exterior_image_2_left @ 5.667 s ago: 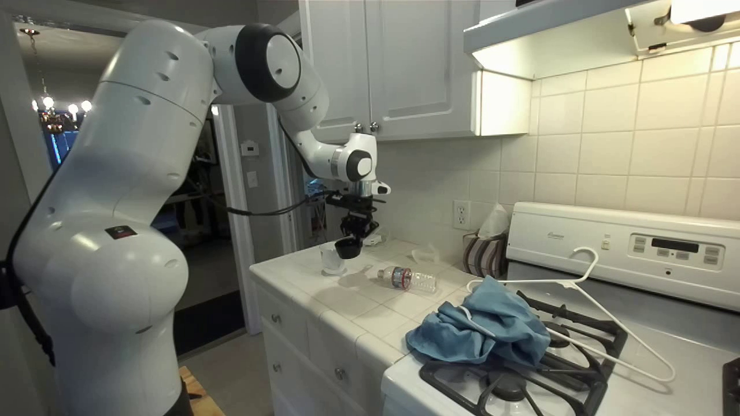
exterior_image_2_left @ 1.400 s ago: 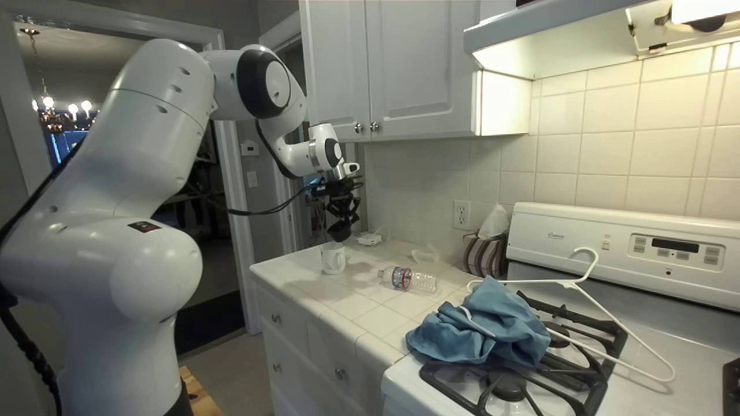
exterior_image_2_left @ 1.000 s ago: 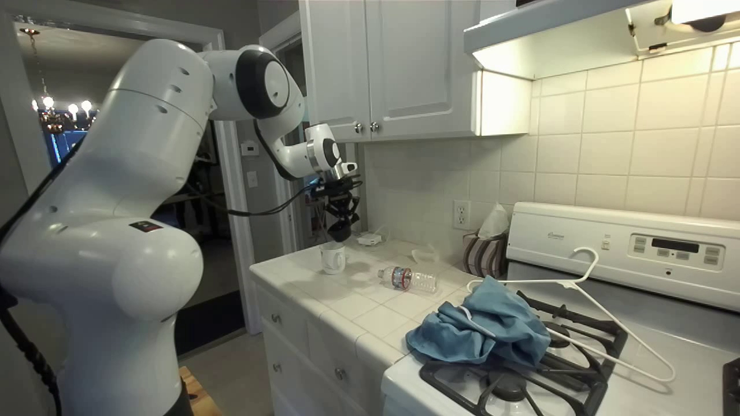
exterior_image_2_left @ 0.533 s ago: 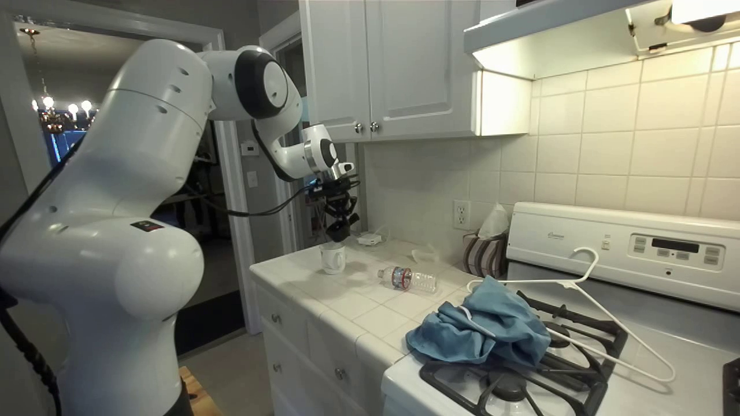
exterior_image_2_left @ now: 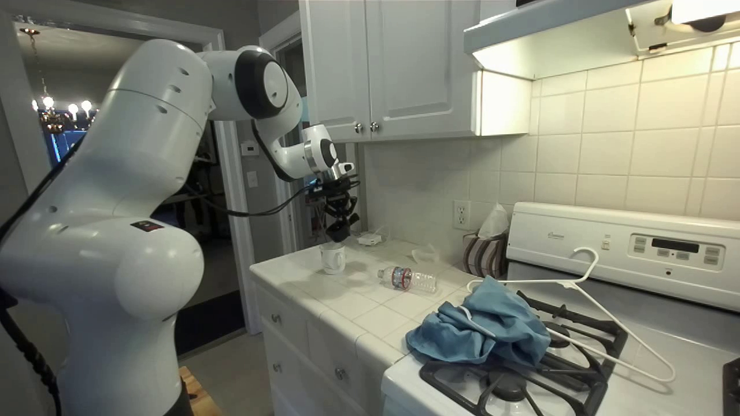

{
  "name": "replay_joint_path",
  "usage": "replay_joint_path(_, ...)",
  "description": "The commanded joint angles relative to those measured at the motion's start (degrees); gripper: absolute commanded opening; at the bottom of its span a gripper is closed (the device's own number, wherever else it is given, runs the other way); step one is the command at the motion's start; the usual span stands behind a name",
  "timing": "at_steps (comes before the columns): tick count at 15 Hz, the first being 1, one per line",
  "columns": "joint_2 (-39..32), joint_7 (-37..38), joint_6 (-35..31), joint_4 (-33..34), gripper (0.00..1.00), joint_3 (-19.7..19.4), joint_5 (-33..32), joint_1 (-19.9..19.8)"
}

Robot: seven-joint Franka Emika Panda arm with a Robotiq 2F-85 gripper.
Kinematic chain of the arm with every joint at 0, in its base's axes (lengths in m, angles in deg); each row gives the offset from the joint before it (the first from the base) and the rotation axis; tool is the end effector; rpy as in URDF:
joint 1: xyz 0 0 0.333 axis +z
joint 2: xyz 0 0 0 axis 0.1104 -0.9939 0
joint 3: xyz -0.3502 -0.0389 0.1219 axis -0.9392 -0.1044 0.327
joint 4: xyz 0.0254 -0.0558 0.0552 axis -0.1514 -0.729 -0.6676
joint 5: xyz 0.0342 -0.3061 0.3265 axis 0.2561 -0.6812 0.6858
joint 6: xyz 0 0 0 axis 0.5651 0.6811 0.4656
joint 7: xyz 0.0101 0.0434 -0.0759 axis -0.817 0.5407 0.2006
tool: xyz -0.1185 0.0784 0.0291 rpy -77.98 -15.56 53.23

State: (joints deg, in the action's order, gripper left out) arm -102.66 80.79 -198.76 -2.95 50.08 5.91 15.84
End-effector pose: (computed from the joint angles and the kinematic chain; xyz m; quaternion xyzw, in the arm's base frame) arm 0.7273 0.3474 0.3283 0.9377 0.3044 0.1442 0.0850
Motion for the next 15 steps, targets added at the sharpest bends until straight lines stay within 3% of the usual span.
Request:
replay_joint_path(1,0.2,0.9,0.9,0.3,0.01,-0.4,-1.2,0.6)
replay_joint_path(15,1.3,3.6,4.3,0.4,0.01,-1.7,-7.2,3.6)
